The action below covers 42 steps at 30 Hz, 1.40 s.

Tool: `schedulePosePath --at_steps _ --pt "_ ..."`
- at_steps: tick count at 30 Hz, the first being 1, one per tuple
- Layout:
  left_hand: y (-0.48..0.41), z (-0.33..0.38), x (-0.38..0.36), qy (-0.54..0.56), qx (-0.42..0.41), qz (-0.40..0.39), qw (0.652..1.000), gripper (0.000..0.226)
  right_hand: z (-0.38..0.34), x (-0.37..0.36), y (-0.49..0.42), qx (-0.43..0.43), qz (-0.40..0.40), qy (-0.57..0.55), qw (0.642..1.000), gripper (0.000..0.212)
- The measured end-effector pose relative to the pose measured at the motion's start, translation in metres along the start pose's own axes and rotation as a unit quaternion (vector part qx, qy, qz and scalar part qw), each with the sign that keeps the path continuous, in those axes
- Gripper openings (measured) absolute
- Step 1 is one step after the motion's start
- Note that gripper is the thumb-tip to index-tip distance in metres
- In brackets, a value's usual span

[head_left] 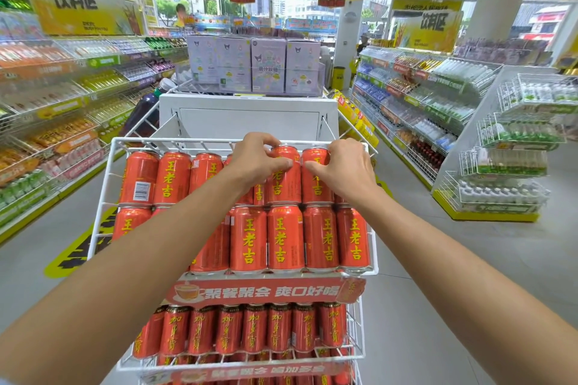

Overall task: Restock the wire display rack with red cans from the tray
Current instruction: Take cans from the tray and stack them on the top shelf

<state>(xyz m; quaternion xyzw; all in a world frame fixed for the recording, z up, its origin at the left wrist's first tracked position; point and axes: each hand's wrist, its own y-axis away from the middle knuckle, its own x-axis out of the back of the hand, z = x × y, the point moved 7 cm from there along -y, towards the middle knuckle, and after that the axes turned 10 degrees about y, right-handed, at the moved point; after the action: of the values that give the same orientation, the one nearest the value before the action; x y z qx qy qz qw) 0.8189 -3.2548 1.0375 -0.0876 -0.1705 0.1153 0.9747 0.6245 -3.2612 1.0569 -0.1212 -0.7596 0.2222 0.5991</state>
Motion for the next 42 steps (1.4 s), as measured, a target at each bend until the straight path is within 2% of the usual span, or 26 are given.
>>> schedulePosePath --at_steps 5,14,28,34,38,42 --pt "0.003 0.005 -0.001 -0.043 -0.038 0.020 0.998 0.055 -0.001 -0.002 0.002 0.011 0.003 0.008 1.000 0.051" --pt "0.014 0.012 -0.003 -0.076 -0.070 0.038 0.994 0.055 -0.001 0.000 0.005 0.011 0.000 0.015 1.000 0.053" --pt "0.022 0.017 -0.007 -0.145 -0.068 0.062 0.985 0.059 -0.001 0.003 0.010 0.012 0.002 0.000 1.000 0.052" --pt "0.027 0.029 -0.017 -0.283 -0.092 0.075 0.952 0.045 -0.006 0.010 0.012 0.020 -0.025 0.023 0.999 0.051" --pt "0.036 0.032 -0.006 -0.338 -0.083 0.029 0.937 0.059 -0.008 0.021 0.014 0.048 -0.038 0.031 0.998 0.046" --pt "0.060 0.031 0.017 -0.426 -0.094 -0.035 0.899 0.064 -0.013 0.033 0.033 0.110 -0.059 0.060 0.990 0.048"
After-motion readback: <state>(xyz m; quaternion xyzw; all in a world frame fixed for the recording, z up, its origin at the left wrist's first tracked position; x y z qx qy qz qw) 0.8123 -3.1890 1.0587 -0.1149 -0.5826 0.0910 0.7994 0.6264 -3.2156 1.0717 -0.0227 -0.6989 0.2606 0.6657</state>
